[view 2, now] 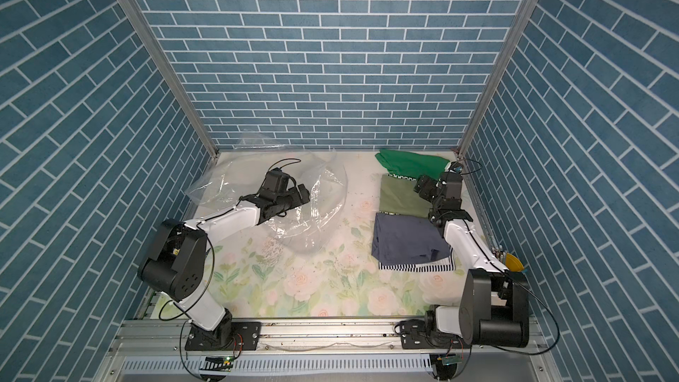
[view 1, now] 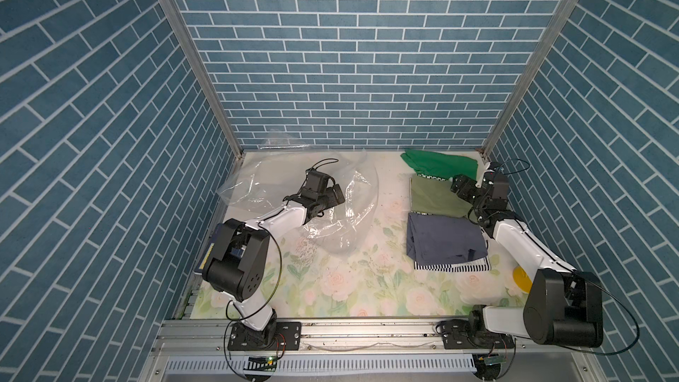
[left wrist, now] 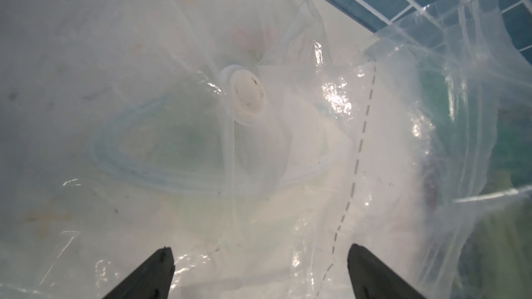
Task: Take the tank top out of the vacuum bag
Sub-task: Place the vacuum bag at the center of the board, then reset both arms
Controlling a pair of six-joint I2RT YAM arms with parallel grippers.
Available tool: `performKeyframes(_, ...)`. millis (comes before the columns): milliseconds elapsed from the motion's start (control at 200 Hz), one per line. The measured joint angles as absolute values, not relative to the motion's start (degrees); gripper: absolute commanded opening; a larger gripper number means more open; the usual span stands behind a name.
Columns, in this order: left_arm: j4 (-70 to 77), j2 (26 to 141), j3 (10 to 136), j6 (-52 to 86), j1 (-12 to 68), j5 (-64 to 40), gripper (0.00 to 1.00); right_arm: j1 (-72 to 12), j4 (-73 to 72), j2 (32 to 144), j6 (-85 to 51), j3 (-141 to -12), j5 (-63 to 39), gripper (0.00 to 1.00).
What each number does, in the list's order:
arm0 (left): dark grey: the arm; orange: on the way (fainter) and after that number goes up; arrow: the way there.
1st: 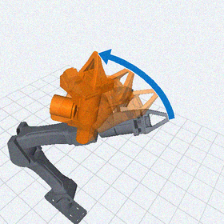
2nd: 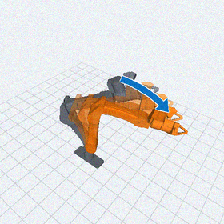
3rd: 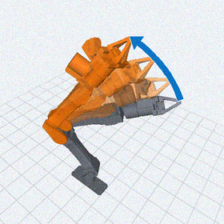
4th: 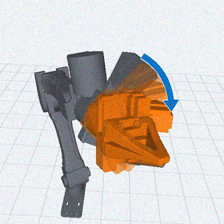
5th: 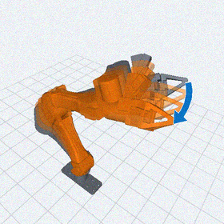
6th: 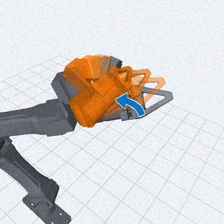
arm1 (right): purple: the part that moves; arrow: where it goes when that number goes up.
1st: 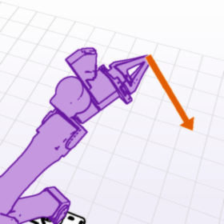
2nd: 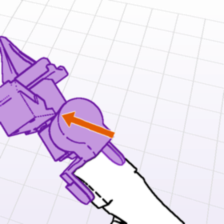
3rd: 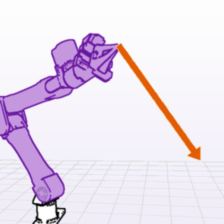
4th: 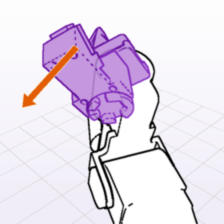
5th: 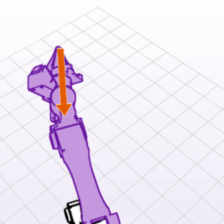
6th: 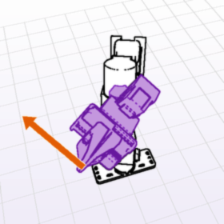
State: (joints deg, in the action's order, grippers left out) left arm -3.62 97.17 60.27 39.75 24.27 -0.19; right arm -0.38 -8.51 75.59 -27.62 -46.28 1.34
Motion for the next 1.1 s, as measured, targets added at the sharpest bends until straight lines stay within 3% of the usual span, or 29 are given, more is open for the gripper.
performKeyframes(185,-3.8,95.2,59.9,37.1,26.0,4.1,1.0,1.2,-13.2,75.5,-26.4,-42.7,1.3,0.95)
performKeyframes(435,2.5,82.8,55.5,28.6,24.5,9.4,1.0,2.2,-20.9,76.7,-22.2,-37.2,2.2,0.95)
performKeyframes(680,16.0,71.9,38.5,21.6,16.9,11.3,1.0,2.2,-29.5,76.8,-16.0,-28.9,5.2,0.95)
performKeyframes(785,21.3,70.4,32.3,19.6,13.0,11.4,1.0,2.1,-38.7,77.1,-12.7,-22.5,7.0,1.0)
performKeyframes(1100,41.6,71.1,18.9,9.9,5.9,10.9,1.0,-0.2,-66.4,81.6,-6.7,-9.2,9.6,0.99)
